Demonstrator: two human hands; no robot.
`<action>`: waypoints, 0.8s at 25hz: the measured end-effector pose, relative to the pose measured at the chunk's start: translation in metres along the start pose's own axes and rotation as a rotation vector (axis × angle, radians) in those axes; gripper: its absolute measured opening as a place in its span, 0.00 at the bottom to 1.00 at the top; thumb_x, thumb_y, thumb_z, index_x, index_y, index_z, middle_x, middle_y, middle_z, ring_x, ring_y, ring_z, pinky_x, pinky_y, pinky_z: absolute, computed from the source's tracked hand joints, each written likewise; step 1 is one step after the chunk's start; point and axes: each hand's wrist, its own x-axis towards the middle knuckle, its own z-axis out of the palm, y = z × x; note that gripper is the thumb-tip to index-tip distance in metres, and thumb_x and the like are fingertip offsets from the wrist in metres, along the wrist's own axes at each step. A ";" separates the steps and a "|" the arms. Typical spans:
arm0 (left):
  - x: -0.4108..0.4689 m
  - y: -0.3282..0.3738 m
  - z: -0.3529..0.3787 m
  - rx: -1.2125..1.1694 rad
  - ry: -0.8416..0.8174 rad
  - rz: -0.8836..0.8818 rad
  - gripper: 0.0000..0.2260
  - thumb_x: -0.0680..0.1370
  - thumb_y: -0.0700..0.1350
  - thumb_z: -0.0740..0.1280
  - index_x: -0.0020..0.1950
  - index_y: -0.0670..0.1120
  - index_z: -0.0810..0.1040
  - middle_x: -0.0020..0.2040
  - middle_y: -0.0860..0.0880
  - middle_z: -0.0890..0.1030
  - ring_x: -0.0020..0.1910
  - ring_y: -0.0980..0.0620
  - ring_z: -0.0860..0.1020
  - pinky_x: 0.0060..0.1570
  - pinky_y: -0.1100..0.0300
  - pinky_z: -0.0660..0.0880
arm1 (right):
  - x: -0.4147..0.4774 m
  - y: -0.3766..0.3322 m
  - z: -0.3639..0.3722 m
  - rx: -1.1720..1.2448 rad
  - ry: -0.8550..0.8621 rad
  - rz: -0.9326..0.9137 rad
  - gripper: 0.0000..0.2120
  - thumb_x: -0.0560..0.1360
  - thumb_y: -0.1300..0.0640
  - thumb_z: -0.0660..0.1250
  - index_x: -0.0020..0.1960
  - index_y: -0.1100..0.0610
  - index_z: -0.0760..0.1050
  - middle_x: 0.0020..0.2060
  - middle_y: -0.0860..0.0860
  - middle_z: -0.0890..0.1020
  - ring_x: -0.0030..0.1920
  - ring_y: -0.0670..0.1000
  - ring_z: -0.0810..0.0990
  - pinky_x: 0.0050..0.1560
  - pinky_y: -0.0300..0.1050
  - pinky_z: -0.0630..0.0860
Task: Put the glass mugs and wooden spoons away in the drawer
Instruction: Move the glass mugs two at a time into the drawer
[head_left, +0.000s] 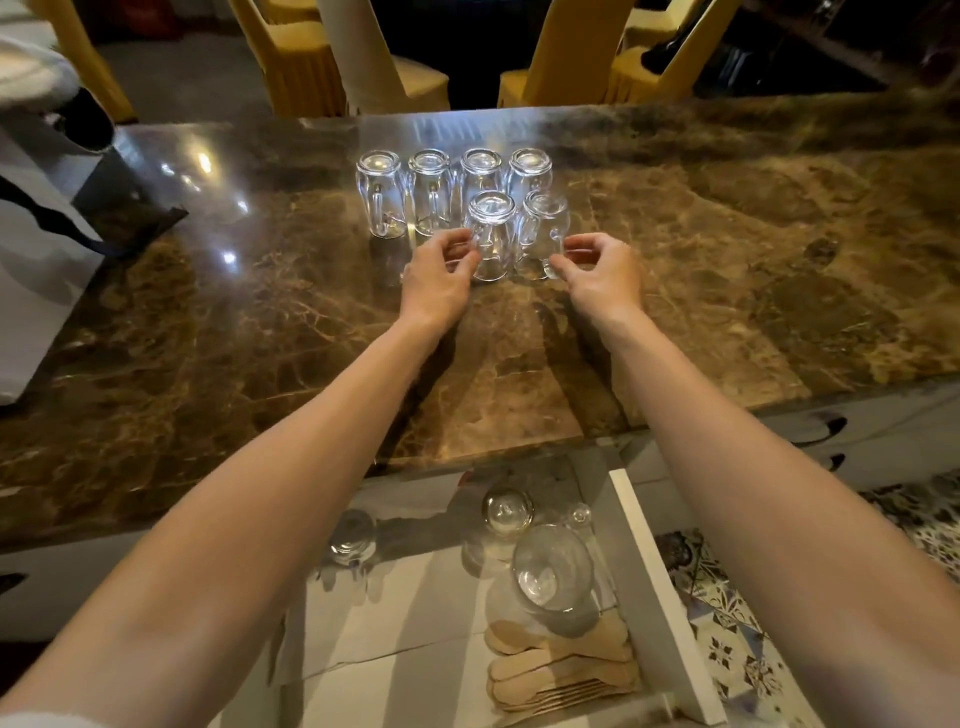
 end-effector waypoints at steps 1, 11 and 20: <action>0.001 0.000 0.002 0.032 0.023 0.021 0.15 0.77 0.42 0.66 0.63 0.43 0.75 0.56 0.49 0.80 0.53 0.57 0.77 0.51 0.71 0.74 | 0.002 0.000 0.000 -0.003 -0.012 0.009 0.12 0.73 0.56 0.70 0.56 0.57 0.78 0.51 0.51 0.82 0.49 0.47 0.79 0.56 0.46 0.77; 0.001 -0.005 0.003 0.110 0.030 0.084 0.10 0.75 0.43 0.69 0.56 0.43 0.79 0.51 0.48 0.82 0.51 0.56 0.79 0.53 0.66 0.74 | 0.006 0.003 0.011 0.023 -0.026 0.060 0.08 0.74 0.58 0.69 0.52 0.57 0.79 0.50 0.54 0.83 0.52 0.53 0.80 0.57 0.53 0.76; -0.008 -0.005 0.001 0.026 0.034 0.062 0.11 0.74 0.41 0.70 0.55 0.41 0.79 0.53 0.50 0.80 0.50 0.57 0.80 0.53 0.66 0.75 | -0.004 -0.002 0.008 0.069 -0.067 0.061 0.08 0.74 0.59 0.69 0.53 0.59 0.80 0.48 0.55 0.84 0.51 0.54 0.81 0.55 0.56 0.78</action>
